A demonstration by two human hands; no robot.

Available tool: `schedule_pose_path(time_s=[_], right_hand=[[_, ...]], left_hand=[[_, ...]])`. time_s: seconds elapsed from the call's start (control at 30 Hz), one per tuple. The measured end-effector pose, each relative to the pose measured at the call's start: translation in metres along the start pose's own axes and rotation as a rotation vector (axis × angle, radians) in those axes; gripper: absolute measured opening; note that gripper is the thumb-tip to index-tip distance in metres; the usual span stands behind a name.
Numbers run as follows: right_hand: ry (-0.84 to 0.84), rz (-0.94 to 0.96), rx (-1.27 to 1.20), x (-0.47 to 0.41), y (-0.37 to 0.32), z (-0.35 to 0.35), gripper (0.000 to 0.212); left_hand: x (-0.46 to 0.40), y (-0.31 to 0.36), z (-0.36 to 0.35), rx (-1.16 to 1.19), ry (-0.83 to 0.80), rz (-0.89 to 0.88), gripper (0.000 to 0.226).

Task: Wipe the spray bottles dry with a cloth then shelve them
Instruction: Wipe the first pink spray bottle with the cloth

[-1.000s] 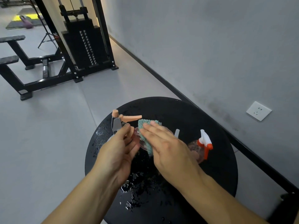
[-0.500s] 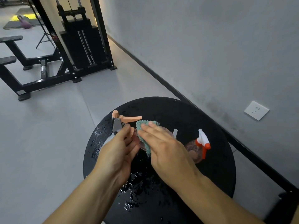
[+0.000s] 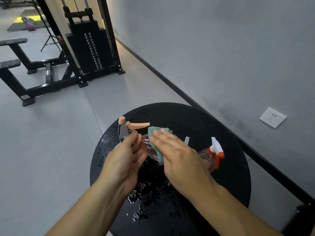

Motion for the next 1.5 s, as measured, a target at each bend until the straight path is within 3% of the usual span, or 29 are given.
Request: schedule_pose_path(time_s=[0.83, 1.0, 1.17, 1.33, 1.5], right_hand=[[0.086, -0.102, -0.061, -0.002, 0.005, 0.011, 0.049], [0.042, -0.043, -0.055, -0.002, 0.002, 0.009, 0.049], [0.149, -0.133, -0.125, -0.004, 0.011, 0.016, 0.049], [0.096, -0.072, -0.104, -0.003, 0.005, 0.012, 0.047], [0.159, -0.137, -0.155, -0.006, 0.01, 0.016, 0.048]], left_hand=[[-0.013, 0.012, 0.007, 0.036, -0.035, -0.035, 0.02], [-0.012, 0.009, 0.006, 0.018, -0.05, -0.028, 0.021], [-0.015, 0.018, 0.008, 0.06, -0.052, -0.075, 0.02], [-0.015, 0.011, 0.009, 0.039, -0.067, -0.059, 0.02], [-0.016, 0.019, 0.011, 0.078, -0.056, -0.089, 0.019]])
Point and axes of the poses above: each hand's wrist, its own x-axis away from the middle knuckle, its own z-axis out of the back of the hand, y = z × x, the point moved 1 cm from there along -x, towards the middle knuckle, and after that the axes turned 2 degrees about z, right-handed, at the moved point
